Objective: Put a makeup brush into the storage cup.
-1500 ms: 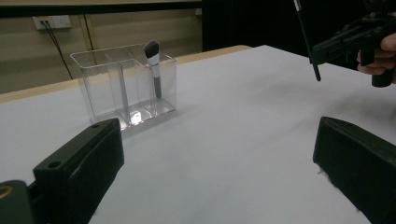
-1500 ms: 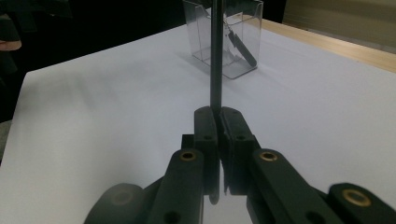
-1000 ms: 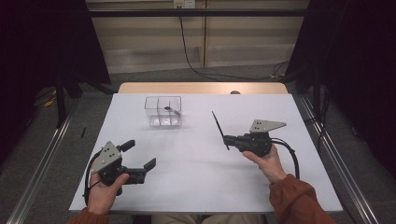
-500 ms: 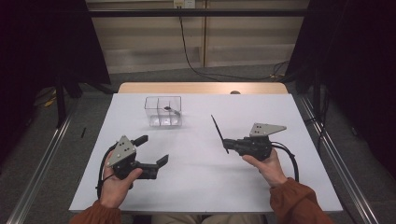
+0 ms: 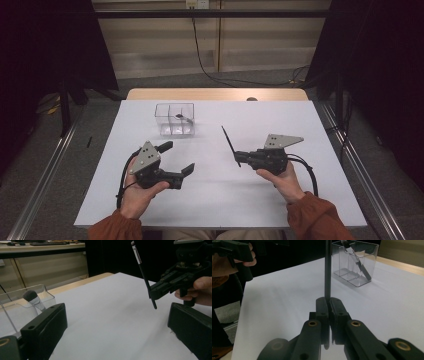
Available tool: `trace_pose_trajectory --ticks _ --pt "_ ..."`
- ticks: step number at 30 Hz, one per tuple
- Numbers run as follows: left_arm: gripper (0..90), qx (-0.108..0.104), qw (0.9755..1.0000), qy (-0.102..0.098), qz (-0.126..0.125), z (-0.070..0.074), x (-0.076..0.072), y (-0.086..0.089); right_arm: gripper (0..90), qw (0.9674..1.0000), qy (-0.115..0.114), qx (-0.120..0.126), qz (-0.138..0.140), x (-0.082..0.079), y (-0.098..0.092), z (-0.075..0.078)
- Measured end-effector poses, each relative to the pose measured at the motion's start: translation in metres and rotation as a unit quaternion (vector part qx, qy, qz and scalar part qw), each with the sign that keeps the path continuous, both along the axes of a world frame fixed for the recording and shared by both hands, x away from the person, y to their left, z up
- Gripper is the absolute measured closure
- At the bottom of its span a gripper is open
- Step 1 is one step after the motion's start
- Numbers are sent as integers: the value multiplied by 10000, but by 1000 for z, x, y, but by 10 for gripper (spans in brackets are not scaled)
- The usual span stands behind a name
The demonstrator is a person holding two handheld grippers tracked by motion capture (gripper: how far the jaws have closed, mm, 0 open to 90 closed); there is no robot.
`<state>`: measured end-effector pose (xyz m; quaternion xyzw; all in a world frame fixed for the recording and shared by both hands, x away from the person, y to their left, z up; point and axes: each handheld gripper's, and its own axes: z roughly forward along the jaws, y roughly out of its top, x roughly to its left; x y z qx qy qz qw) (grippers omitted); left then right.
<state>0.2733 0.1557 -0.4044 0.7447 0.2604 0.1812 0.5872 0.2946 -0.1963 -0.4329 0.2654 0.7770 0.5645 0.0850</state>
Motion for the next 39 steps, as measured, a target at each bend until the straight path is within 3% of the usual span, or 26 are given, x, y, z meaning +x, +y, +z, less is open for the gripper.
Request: trace_pose_trajectory --ticks 19,27,32,37,39 --pt "47 -120 9991 -62 -394 9 7 -43 861 9997 -34 75 221 -5 14 2" --pt "95 -273 9987 -98 -411 12 12 -58 861 9995 -35 92 293 -7 20 3" --pt "169 -385 9984 -29 -403 11 17 -63 861 9994 -32 135 329 -8 23 2" --pt "317 -400 9984 22 -401 11 19 -65 861 9992 -26 138 373 -9 24 2" --pt "386 -399 9979 106 -508 11 19 -65 861 9991 -35 148 397 -9 25 2"
